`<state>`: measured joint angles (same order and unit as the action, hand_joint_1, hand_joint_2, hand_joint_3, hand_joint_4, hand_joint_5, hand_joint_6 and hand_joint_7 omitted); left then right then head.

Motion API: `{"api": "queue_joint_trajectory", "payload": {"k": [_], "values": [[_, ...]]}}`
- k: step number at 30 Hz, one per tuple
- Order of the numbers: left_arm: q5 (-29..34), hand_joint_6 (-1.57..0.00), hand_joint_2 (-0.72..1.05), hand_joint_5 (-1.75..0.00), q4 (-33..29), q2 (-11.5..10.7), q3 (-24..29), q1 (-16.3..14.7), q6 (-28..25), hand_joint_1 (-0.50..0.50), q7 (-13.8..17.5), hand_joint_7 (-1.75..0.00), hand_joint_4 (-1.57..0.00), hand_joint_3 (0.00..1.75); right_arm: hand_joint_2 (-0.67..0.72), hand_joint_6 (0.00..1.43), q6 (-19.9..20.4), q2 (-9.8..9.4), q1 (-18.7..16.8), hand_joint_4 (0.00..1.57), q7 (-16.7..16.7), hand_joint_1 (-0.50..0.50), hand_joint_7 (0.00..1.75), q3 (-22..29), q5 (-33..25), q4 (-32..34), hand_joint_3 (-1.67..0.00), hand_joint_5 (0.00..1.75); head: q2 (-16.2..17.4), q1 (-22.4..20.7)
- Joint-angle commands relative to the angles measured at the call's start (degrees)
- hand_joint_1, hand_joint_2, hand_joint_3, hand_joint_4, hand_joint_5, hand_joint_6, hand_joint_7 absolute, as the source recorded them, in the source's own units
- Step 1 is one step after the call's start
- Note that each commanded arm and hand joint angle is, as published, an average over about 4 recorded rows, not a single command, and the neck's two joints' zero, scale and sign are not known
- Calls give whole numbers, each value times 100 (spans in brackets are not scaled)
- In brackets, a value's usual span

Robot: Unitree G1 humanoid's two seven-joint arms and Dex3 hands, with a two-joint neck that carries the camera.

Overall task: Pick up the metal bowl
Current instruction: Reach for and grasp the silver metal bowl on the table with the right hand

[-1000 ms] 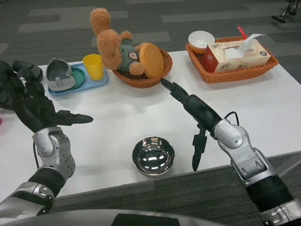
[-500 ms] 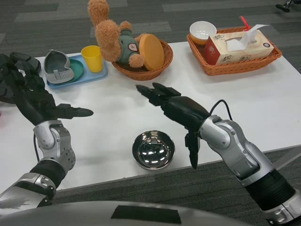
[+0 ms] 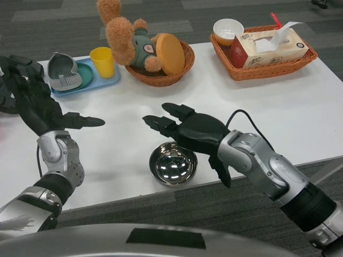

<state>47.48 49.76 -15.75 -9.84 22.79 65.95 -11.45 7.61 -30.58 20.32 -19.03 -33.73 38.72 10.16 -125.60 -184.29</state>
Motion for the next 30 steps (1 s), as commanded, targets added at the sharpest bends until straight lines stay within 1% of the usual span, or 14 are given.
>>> {"api": "queue_joint_trajectory", "payload": {"k": [1,2,5,8,10,13,16,20,22,25,27,30], "values": [[100,0,-72,0,80,-106,-53,94,2,-50,2,0,0,9,28,0,138,131,289,0,-35,-19,0,-169,170,-372,-8,0,-47,45],[117,0,-72,0,100,-122,-66,107,2,-50,2,0,0,9,25,0,171,175,390,0,-44,-17,0,-239,197,-519,-10,0,-54,38],[183,0,-72,0,137,-165,-106,134,-1,-50,2,0,0,9,20,0,221,250,754,0,-51,-17,0,-597,199,-827,-16,0,-70,26],[221,0,-72,0,144,-183,-106,136,-1,-50,2,0,0,9,15,0,173,276,1161,0,-13,-17,0,-1133,109,-1018,-16,0,-64,32],[247,0,-72,0,153,-194,-121,129,4,-50,2,0,0,9,15,0,129,247,1352,0,4,-17,0,-1436,-8,-1095,-20,0,-87,41],[284,0,-72,0,157,-214,-176,112,2,-50,2,0,0,9,11,0,61,201,1603,0,31,-17,0,-1847,-203,-1275,-18,0,-105,73],[337,0,-72,0,157,-231,-229,101,4,-50,2,0,0,9,12,0,61,133,1855,0,88,-17,0,-2230,-427,-1532,-16,0,-129,100],[372,0,-72,0,148,-275,-317,86,6,-50,-2,0,0,9,9,0,-5,-89,2253,0,154,-17,0,-2823,-616,-1596,-24,0,-108,130],[388,0,-72,0,144,-289,-350,86,4,-50,-4,0,0,9,12,0,-49,-177,2339,0,182,-17,0,-2985,-671,-1574,-24,0,-109,134],[394,0,-72,0,120,-289,-374,75,2,-50,0,0,0,9,11,0,-119,-300,2411,0,191,-17,0,-3130,-700,-1554,-24,0,-111,143],[394,0,-72,0,104,-289,-376,59,6,-50,-4,0,0,9,9,0,-137,-348,2372,0,196,-17,0,-3111,-649,-1545,-24,0,-105,158],[394,0,-72,0,96,-289,-369,46,6,-50,-4,0,0,9,9,0,-137,-346,2293,0,198,-17,0,-3056,-555,-1543,-24,0,-80,209]]}}
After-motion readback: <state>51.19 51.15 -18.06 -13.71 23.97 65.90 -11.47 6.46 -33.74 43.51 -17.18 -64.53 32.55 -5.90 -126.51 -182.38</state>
